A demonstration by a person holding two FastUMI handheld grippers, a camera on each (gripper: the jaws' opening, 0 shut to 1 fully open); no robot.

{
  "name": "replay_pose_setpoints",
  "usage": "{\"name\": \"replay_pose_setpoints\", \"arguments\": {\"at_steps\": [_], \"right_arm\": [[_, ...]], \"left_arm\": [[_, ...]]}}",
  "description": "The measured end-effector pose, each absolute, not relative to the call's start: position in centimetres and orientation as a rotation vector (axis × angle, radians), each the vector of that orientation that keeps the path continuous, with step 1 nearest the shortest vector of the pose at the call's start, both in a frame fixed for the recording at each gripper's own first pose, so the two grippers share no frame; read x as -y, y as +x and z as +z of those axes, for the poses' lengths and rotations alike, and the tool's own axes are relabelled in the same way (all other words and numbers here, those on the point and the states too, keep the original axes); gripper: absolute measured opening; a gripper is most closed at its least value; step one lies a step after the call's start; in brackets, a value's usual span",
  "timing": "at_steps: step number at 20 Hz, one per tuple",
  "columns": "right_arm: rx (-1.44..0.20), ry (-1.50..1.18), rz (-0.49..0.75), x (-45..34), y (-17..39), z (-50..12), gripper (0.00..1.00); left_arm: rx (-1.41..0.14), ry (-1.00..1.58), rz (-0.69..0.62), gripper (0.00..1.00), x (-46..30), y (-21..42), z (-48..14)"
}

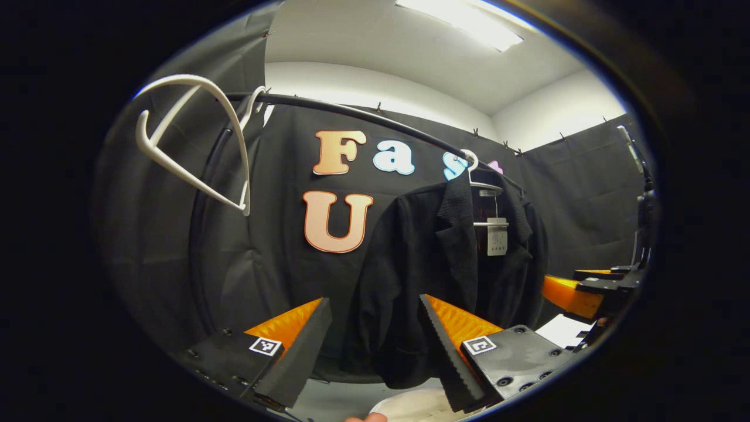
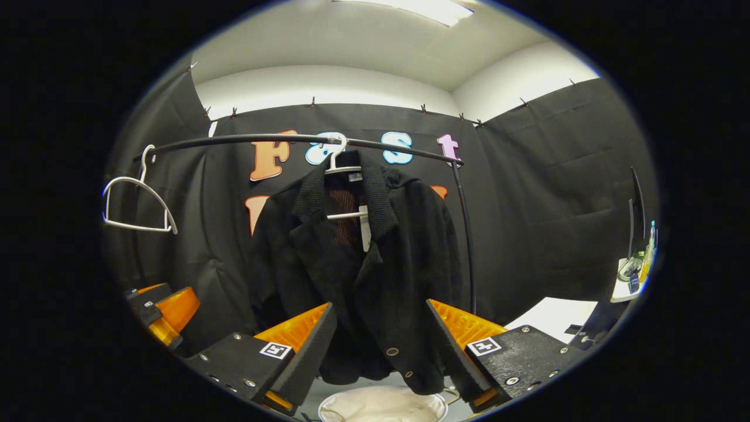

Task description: Grasp the clothes on the hanger with both hands and then place them into the laundry hamper below.

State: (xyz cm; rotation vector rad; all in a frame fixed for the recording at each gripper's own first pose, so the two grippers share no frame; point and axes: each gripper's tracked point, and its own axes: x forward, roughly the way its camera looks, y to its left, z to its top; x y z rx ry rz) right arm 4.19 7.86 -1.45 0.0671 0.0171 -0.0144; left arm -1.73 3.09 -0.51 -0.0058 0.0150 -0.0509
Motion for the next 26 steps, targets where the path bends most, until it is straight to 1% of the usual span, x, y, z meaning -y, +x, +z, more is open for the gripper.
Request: {"name": "replay_pose_setpoints", "arguments": {"at_steps": [5,7,12,13,14,15,16,17,18,19,20,21,22,23,24,25,26], "right_arm": [[-0.018,0.017,-0.042,-9.8,12.3,-2.4,0.93],[-0.048,-0.03,-0.087,-9.2,15.2,-3.7,0.93],[-0.052,-0.116,-0.217,-4.9,18.3,-5.0,0.93],[-0.054,-0.126,-0.227,-4.0,18.5,-5.0,0.93],[-0.055,-0.13,-0.227,-3.3,18.7,-5.2,0.93],[-0.056,-0.132,-0.209,-3.0,18.9,-5.3,0.94],[-0.057,-0.138,-0.196,-2.6,19.1,-5.3,0.93],[-0.057,-0.151,-0.19,-2.0,19.1,-5.2,0.87],[-0.057,-0.165,-0.185,-1.3,19.1,-5.2,0.84],[-0.059,-0.175,-0.18,-0.8,19.1,-5.1,0.75],[-0.057,-0.179,-0.175,-0.3,19.0,-4.9,0.68],[-0.058,-0.181,-0.175,0.2,19.0,-4.7,0.69],[-0.058,-0.18,-0.17,0.4,18.8,-4.5,0.48],[-0.057,-0.177,-0.157,0.5,18.5,-4.3,0.28],[-0.053,-0.175,-0.144,0.5,18.3,-4.1,0.28],[-0.051,-0.177,-0.127,0.4,18.2,-3.9,0.19],[-0.049,-0.177,-0.108,0.2,17.8,-3.7,0.16]], "left_arm": [[-0.024,-0.013,-0.043,0.96,-5.0,-3.0,-0.5],[-0.025,-0.009,-0.019,0.96,-6.1,-3.5,-0.6],[-0.058,-0.025,0.042,0.96,-8.7,-4.1,-2.1],[-0.063,-0.029,0.048,0.96,-8.9,-4.1,-2.2],[-0.065,-0.031,0.049,1.0,-8.9,-3.8,-2.5],[-0.069,-0.027,0.046,0.96,-8.8,-3.6,-2.7],[-0.07,-0.019,0.044,0.96,-8.6,-3.4,-2.7],[-0.067,-0.01,0.035,0.96,-8.2,-3.1,-2.6],[-0.06,-0.003,0.023,0.96,-7.7,-2.7,-2.5],[-0.05,0.001,0.005,1.0,-6.9,-2.4,-2.2],[-0.041,0.001,-0.017,0.96,-6.0,-2.1,-2.1],[-0.032,0.004,-0.043,1.0,-5.0,-1.6,-1.7],[-0.028,-0.009,-0.071,0.96,-3.8,-1.1,-1.5],[-0.026,-0.029,-0.106,0.99,-2.2,-0.3,-1.4],[-0.022,-0.05,-0.146,0.96,-0.5,0.7,-1.3],[-0.02,-0.068,-0.183,0.96,1.3,1.7,-1.1],[-0.017,-0.082,-0.217,0.96,3.1,2.9,-1.0]]}}
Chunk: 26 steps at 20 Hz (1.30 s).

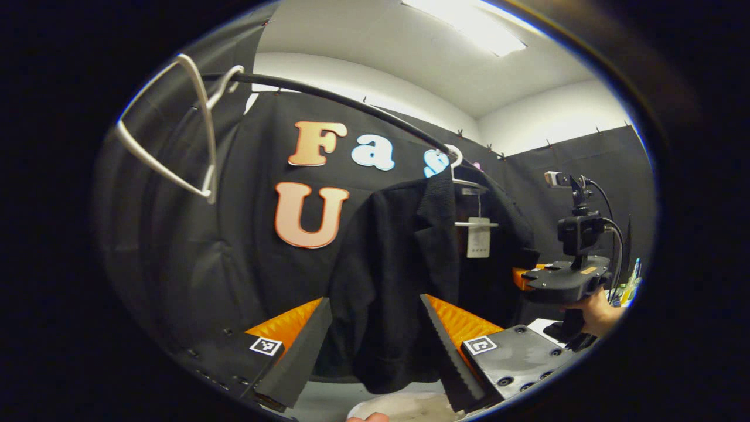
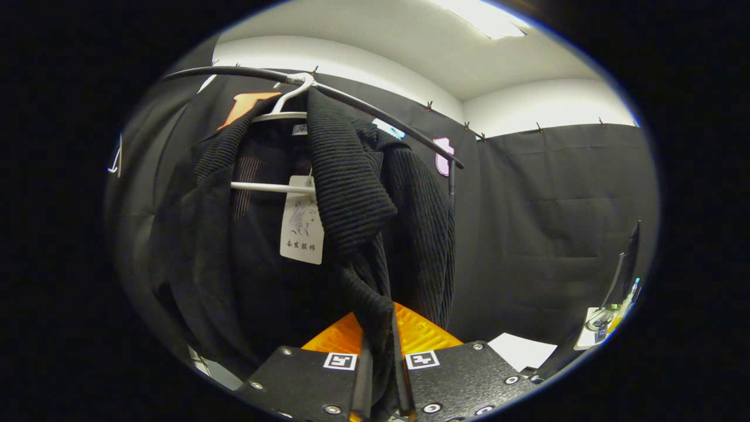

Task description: Grasp the clothes on the hanger with both hands and then place them into the laundry hamper below.

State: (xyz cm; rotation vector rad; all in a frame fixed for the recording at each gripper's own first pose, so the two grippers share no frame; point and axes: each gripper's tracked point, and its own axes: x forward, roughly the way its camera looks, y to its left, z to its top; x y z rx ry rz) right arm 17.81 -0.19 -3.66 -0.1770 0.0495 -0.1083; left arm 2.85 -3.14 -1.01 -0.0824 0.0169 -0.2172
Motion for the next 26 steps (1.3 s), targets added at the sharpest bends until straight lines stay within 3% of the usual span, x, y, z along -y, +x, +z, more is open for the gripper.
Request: {"name": "replay_pose_setpoints", "arguments": {"at_steps": [5,6,9,14,18,22,23,24,26], "right_arm": [[-0.038,-0.14,-0.038,0.1,16.1,-2.6,0.1],[-0.038,-0.131,-0.028,0.4,15.9,-2.5,0.1],[-0.034,-0.127,-0.009,1.0,15.7,-2.3,0.1],[-0.025,-0.121,0.009,1.3,15.5,-2.1,0.1],[-0.013,-0.129,0.013,1.5,15.2,-1.8,0.1],[0.012,-0.148,-0.005,2.3,14.8,-0.8,0.11],[0.016,-0.147,-0.006,2.4,14.8,-0.7,0.03],[0.017,-0.143,-0.009,2.5,14.8,-0.6,0.1],[0.026,-0.126,-0.008,2.7,14.6,-0.2,0.1]], "left_arm": [[-0.002,-0.134,-0.329,0.94,12.3,8.3,-1.0],[0.006,-0.127,-0.33,1.0,13.7,9.4,-1.2],[0.036,-0.059,-0.263,0.97,16.3,12.7,-2.1],[0.091,0.059,-0.076,1.0,15.2,17.1,-3.3],[0.113,0.119,0.063,0.97,9.7,18.7,-3.8],[0.111,0.066,0.032,0.94,6.5,18.0,-3.2],[0.122,0.058,-0.013,0.77,6.3,18.2,-2.7],[0.121,0.053,-0.048,0.6,6.3,18.1,-2.3],[0.102,0.05,-0.088,0.27,5.7,17.7,-2.1]]}}
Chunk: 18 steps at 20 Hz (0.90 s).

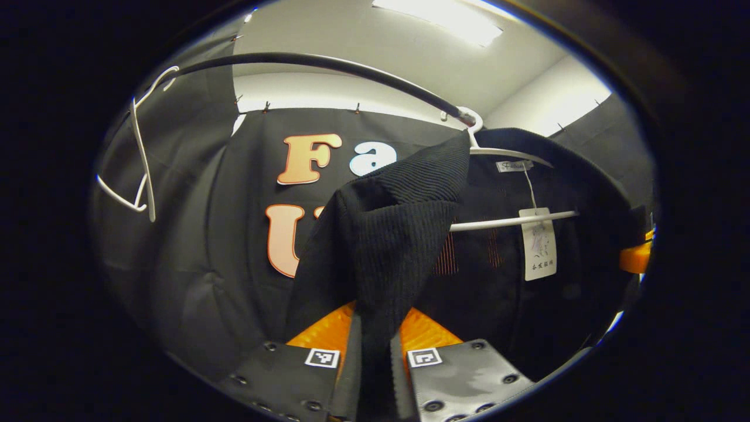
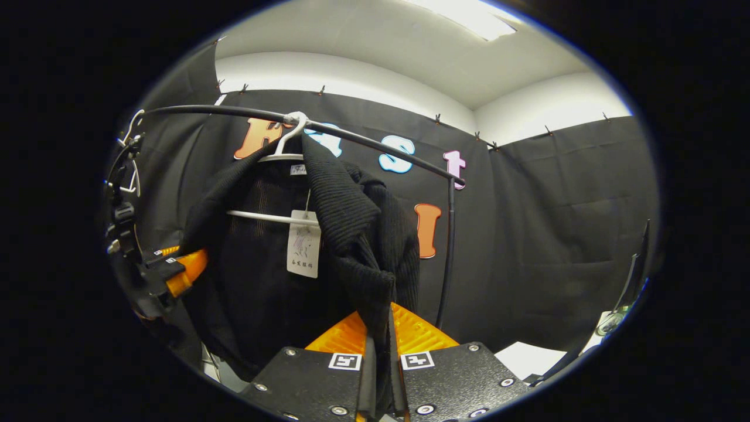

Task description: Grasp the clothes on the hanger with both hands and then place them into the laundry hamper below.

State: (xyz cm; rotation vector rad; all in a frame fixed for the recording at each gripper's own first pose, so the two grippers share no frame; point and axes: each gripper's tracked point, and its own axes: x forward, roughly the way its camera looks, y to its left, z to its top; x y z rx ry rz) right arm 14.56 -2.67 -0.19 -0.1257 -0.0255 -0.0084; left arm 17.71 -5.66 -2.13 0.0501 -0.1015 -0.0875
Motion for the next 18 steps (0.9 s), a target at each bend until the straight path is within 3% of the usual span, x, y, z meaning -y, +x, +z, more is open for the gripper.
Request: {"name": "replay_pose_setpoints", "arguments": {"at_steps": [2,6,7,8,10,18], "right_arm": [[0.038,-0.117,-0.015,3.0,14.1,0.6,0.08],[0.09,-0.14,-0.048,4.3,12.6,3.7,0.03],[0.107,-0.129,-0.052,4.6,12.2,4.8,0.1],[0.124,-0.119,-0.058,5.1,11.8,6.0,0.03],[0.159,-0.122,-0.079,6.4,11.3,8.2,0.03],[0.249,-0.139,-0.136,11.2,13.9,15.5,0.03]], "left_arm": [[0.083,0.04,-0.183,0.15,6.7,16.5,-1.7],[0.097,0.051,-0.261,0.09,6.5,15.7,-0.2],[0.109,0.059,-0.252,0.09,5.9,15.5,0.5],[0.14,0.078,-0.2,0.09,4.3,15.4,1.9],[0.207,0.114,-0.08,0.09,0.8,15.4,4.9],[0.323,0.124,0.027,0.07,-2.4,16.9,11.2]]}}
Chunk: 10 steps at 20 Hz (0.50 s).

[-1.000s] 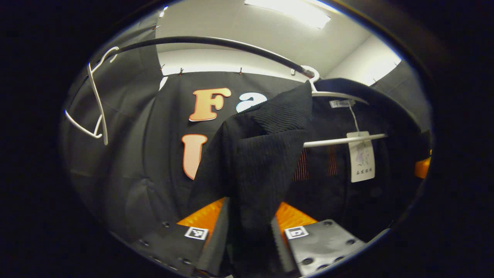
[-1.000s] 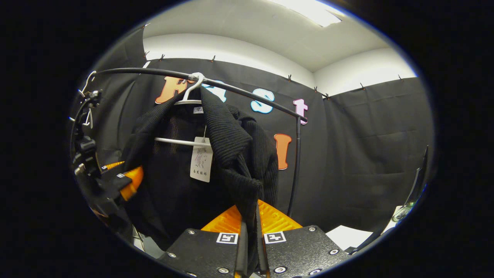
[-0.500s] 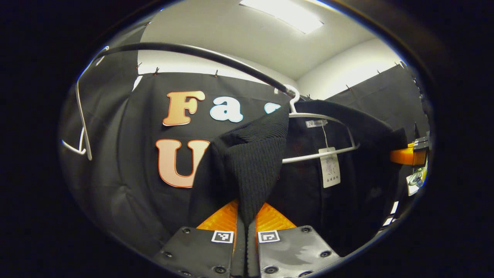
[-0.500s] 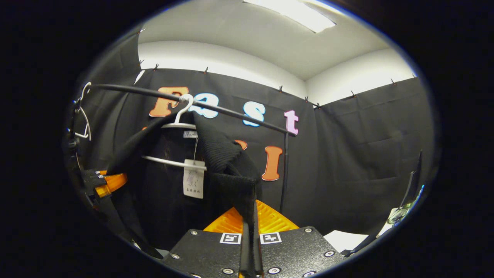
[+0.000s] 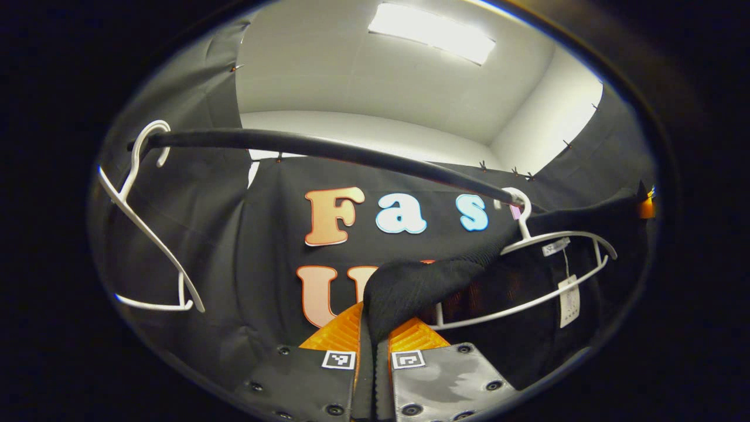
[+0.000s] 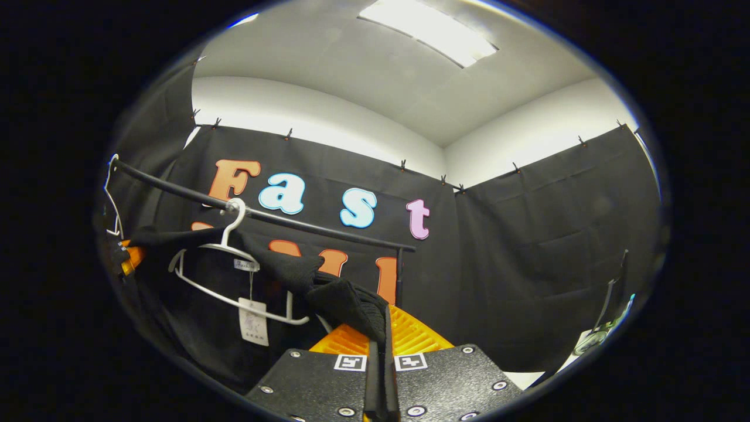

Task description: Grasp the clothes on the hanger with both hands and then place them into the laundry hamper below.

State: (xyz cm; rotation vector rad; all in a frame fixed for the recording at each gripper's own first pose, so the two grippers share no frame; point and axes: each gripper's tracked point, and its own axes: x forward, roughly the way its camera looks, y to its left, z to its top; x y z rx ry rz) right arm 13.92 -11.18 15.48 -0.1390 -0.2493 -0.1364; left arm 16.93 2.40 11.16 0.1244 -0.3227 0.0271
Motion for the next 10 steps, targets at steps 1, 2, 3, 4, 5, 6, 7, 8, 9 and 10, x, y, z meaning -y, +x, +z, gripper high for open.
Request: {"name": "replay_pose_setpoints", "arguments": {"at_steps": [1,2,3,4,5,6,7,8,9,10], "right_arm": [[0.247,-0.133,-0.136,11.6,14.7,15.8,0.03],[0.246,-0.123,-0.132,12.0,15.4,16.1,0.03],[0.249,-0.109,-0.13,12.3,16.0,16.5,0.03],[0.251,-0.096,-0.128,12.5,16.6,16.6,0.03],[0.246,-0.082,-0.126,12.8,17.2,16.5,0.03],[0.238,-0.068,-0.12,12.9,18.2,16.3,0.03],[0.223,-0.053,-0.111,13.0,19.2,15.7,0.03],[0.207,-0.039,-0.102,13.2,19.9,15.0,0.03],[0.197,-0.025,-0.105,13.3,20.4,14.4,0.03],[0.196,-0.013,-0.11,13.4,20.9,13.9,0.03]], "left_arm": [[0.334,0.126,0.039,0.09,-2.5,17.8,11.8],[0.353,0.127,0.049,0.09,-2.8,18.4,12.4],[0.365,0.125,0.054,0.09,-3.1,19.0,12.8],[0.376,0.114,0.055,0.09,-3.3,19.5,13.2],[0.384,0.102,0.06,0.09,-3.7,20.1,13.5],[0.388,0.089,0.064,0.09,-4.2,20.9,13.5],[0.383,0.069,0.065,0.09,-4.4,21.6,13.2],[0.376,0.05,0.069,0.1,-4.7,22.2,12.8],[0.368,0.038,0.074,0.09,-4.9,22.9,12.4],[0.361,0.039,0.079,0.09,-5.0,23.6,11.9]]}}
